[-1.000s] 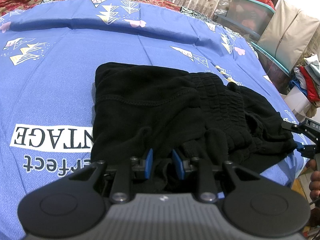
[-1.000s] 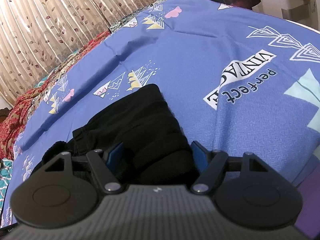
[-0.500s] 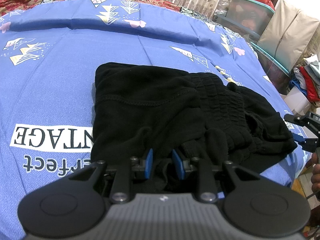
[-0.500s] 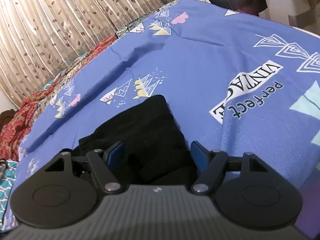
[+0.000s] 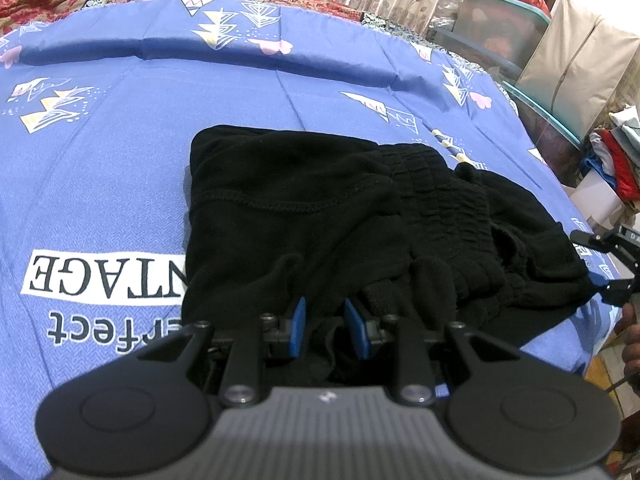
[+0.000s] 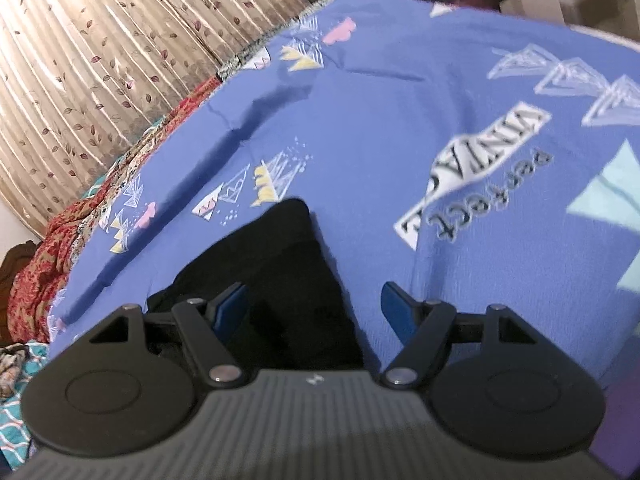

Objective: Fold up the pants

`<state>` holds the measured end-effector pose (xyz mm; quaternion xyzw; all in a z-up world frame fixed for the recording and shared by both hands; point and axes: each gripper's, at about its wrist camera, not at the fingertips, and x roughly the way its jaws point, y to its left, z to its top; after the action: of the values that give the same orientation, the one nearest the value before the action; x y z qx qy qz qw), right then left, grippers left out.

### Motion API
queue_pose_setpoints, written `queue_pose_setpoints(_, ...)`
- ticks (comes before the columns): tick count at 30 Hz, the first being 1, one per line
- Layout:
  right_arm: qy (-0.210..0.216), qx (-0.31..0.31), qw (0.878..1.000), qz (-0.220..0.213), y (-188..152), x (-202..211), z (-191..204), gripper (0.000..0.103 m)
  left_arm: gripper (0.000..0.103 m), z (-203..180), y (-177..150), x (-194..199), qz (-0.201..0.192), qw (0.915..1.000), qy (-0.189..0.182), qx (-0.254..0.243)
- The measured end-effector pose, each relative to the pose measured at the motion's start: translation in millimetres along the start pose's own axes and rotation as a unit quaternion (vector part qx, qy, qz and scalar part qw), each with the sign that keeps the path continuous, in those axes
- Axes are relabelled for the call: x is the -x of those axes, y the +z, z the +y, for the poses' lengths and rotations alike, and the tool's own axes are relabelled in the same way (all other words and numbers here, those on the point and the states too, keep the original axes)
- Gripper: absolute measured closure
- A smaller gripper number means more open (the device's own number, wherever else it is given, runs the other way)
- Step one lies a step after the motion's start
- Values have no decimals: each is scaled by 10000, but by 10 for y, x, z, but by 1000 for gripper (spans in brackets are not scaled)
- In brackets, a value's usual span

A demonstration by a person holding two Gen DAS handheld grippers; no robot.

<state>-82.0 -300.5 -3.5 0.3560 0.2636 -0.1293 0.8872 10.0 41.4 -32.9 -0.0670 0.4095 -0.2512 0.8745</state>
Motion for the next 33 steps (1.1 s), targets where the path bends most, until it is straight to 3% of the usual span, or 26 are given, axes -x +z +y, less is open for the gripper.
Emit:
queue_pose_setpoints(5,284,116,9983,497,-102,-136,76,26,78,1,0,-1,-3,10000,2,-5)
queue_pose_setpoints(8,175,331,9982,478,-149,-145,157,26,78,8,0,3,-8,10000,-10,2)
queue_pose_setpoints(10,217,256,9981,508,-145,-137,153,34,78,14,-2,2,-13,10000,-20,10)
queue_pose_setpoints(12,184,278,9978,566,-141,-126,168,54,78,17,-2,2,-18,10000,-21,10)
queue_pose_setpoints(15,414,128,9972,614,-102,-97,157,71,78,27,-3,5,-24,10000,-27,15)
queue_pose_setpoints(17,596,83,9965,580,-96,-68,165,71,78,21,-7,9,-23,10000,-29,24)
queue_pose_setpoints(23,614,-491,9944,706,-147,-191,-26,53,78,26,-4,7,-19,10000,-46,37)
queue_pose_setpoints(31,668,-515,9942,668,-168,-150,-23,53,78,10,-10,5,-25,10000,-21,20)
queue_pose_setpoints(33,643,-483,9944,691,-171,-139,-2,59,78,6,-10,5,-22,10000,-19,12)
